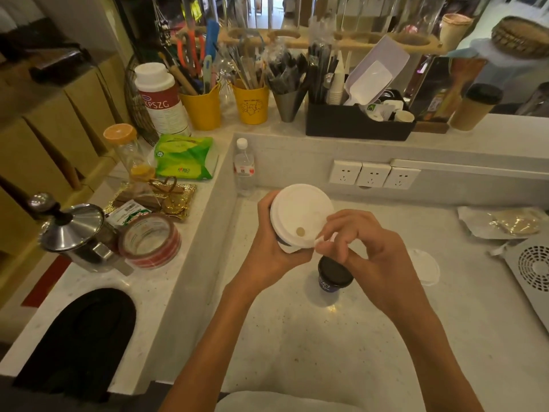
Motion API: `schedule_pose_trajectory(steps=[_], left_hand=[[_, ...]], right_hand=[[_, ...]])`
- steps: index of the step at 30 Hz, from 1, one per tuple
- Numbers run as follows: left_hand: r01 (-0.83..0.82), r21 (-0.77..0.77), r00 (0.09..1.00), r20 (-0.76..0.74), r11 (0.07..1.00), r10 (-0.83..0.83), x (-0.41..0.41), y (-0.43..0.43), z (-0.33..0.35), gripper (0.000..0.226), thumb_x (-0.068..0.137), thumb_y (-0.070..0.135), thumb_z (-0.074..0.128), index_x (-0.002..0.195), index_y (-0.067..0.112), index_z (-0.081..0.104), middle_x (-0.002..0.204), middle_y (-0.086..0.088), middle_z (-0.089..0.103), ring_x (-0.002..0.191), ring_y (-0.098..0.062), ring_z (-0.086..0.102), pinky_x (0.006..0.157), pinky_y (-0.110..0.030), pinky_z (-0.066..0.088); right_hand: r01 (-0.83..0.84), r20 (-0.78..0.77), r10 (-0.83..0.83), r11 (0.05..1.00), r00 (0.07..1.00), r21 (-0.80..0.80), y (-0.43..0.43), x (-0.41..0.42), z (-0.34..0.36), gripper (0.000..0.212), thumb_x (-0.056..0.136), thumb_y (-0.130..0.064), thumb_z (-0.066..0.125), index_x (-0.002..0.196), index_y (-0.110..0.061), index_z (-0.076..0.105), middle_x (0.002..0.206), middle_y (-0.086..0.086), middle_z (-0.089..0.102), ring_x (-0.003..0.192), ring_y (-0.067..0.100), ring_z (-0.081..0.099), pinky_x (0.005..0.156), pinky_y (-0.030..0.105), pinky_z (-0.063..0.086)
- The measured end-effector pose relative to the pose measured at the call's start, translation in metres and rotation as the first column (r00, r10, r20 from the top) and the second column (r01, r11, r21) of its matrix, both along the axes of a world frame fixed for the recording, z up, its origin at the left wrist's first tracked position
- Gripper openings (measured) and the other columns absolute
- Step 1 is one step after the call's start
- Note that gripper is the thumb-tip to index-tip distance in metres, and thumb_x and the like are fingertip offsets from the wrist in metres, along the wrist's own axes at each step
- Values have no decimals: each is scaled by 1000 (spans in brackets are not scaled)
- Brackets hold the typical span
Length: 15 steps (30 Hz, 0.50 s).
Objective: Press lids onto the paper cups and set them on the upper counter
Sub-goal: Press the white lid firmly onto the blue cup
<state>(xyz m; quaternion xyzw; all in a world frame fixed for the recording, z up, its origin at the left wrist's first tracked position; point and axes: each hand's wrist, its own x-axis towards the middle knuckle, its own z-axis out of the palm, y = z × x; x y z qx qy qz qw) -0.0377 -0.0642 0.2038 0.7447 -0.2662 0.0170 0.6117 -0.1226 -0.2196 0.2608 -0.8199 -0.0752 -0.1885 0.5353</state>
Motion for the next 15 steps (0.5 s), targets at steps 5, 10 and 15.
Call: schedule_pose_trajectory(steps=[5, 10, 15], left_hand=[[-2, -163, 999, -48, 987, -6, 10, -4, 1, 95, 58, 24, 85, 130, 36, 24, 135, 18, 39, 129, -10, 44, 104, -23, 45], [10, -176, 1000, -17, 984, -13, 25, -10, 12, 92, 61, 24, 83, 130, 30, 24, 131, 35, 37, 127, 3, 42, 101, -14, 43], [-129, -128, 979, 140, 983, 147, 34, -11, 24, 98, 62, 20, 88, 127, 55, 23, 130, 39, 34, 128, 0, 40, 104, -27, 48]], right_hand=[[-11, 224, 33, 995, 974, -99, 14, 4, 0, 29, 88, -36, 65, 68, -15, 64, 92, -28, 69, 121, 4, 53, 98, 16, 41], [37, 260, -7, 993, 966, -109, 17, 15, 7, 20, 91, -47, 58, 85, -29, 64, 105, -41, 59, 126, -1, 49, 105, 14, 36], [3, 160, -6, 1000, 987, 23, 9, 28, 0, 14, 87, -22, 66, 97, -30, 61, 122, -28, 60, 130, 9, 51, 107, 19, 39]])
